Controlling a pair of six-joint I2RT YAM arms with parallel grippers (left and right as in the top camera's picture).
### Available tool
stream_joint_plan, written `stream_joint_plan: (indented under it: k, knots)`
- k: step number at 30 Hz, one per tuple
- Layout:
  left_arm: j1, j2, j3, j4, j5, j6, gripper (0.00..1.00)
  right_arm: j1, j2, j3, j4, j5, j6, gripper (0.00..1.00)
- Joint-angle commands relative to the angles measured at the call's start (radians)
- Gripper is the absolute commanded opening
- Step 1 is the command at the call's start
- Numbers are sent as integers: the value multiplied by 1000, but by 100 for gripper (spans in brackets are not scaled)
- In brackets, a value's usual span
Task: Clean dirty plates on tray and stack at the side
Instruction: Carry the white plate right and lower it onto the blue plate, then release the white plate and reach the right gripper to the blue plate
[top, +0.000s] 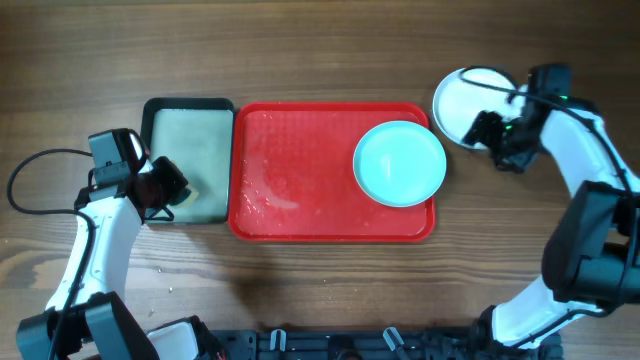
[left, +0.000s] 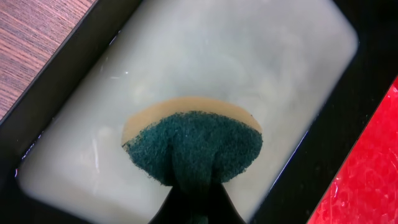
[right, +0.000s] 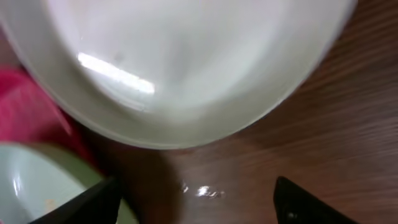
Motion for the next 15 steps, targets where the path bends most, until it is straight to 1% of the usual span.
stream_joint_plan:
  k: [1,4,6,8,10,12,13,15]
  knots:
    - [5,4,-5,4,16,-2,4,99,8,-5,-67,-37,-122,73]
    - [5,4,-5,4,16,-2,4,170,8,-5,-113,22,-122,71]
    - [5,4,-5,4,16,-2,4,205,8,-11,-133,42,-122,53]
    - [5,4,-5,4,16,-2,4,224,8,-31,-130,42,-122,41]
    - [5,4,-5,4,16,-2,4,226,8,-56,-113,42,-121,26]
    - [5,4,-5,4,16,-2,4,226,8,-75,-88,42,-111,5]
    - [5,4,-5,4,16,-2,4,226,8,-77,-80,34,-105,4]
    - [5,4,-5,4,16,-2,4,226,8,-79,-70,-23,-45,4]
